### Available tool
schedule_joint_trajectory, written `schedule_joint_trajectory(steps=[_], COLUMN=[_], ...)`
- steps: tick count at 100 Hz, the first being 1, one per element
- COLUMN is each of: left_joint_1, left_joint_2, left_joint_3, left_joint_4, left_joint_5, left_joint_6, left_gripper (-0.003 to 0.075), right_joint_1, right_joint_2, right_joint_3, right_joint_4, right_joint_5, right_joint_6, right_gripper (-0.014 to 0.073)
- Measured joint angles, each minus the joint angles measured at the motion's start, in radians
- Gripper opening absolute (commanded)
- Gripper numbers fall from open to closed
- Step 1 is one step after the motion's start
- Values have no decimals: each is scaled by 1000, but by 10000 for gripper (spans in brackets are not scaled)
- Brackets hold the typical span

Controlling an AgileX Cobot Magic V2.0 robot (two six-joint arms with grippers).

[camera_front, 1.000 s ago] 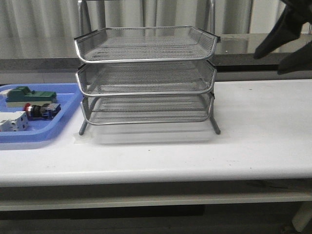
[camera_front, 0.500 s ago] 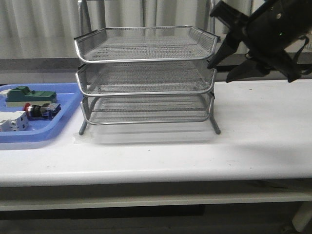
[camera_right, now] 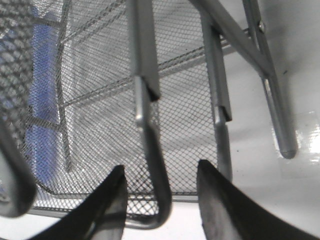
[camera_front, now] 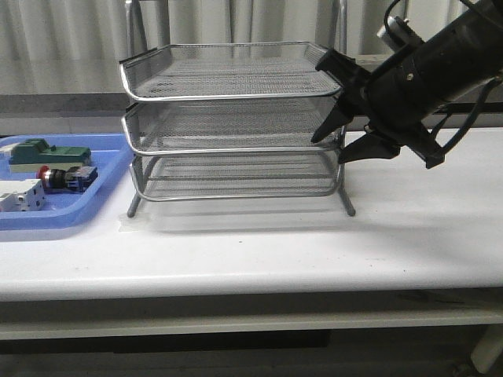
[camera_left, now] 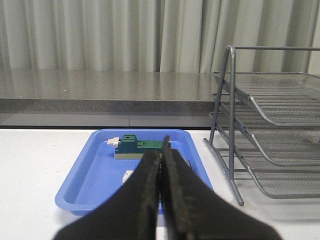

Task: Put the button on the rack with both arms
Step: 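Move the right gripper to the middle mesh tray's front edge and grip it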

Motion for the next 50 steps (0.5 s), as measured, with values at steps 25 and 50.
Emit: schedule_joint_trajectory(steps=[25, 50], left_joint_1=[0, 0], left_joint_2=[0, 0], left_joint_3=[0, 0], left_joint_4=[0, 0], left_joint_5=[0, 0], left_joint_6=[0, 0], left_gripper=[4, 4], right_joint_1=[0, 2], right_joint_2=[14, 14], right_joint_3=[-1, -1], right_joint_4=[61, 85], right_joint_5=[-2, 13], right_joint_6=[-66, -75], right_gripper=[203, 69])
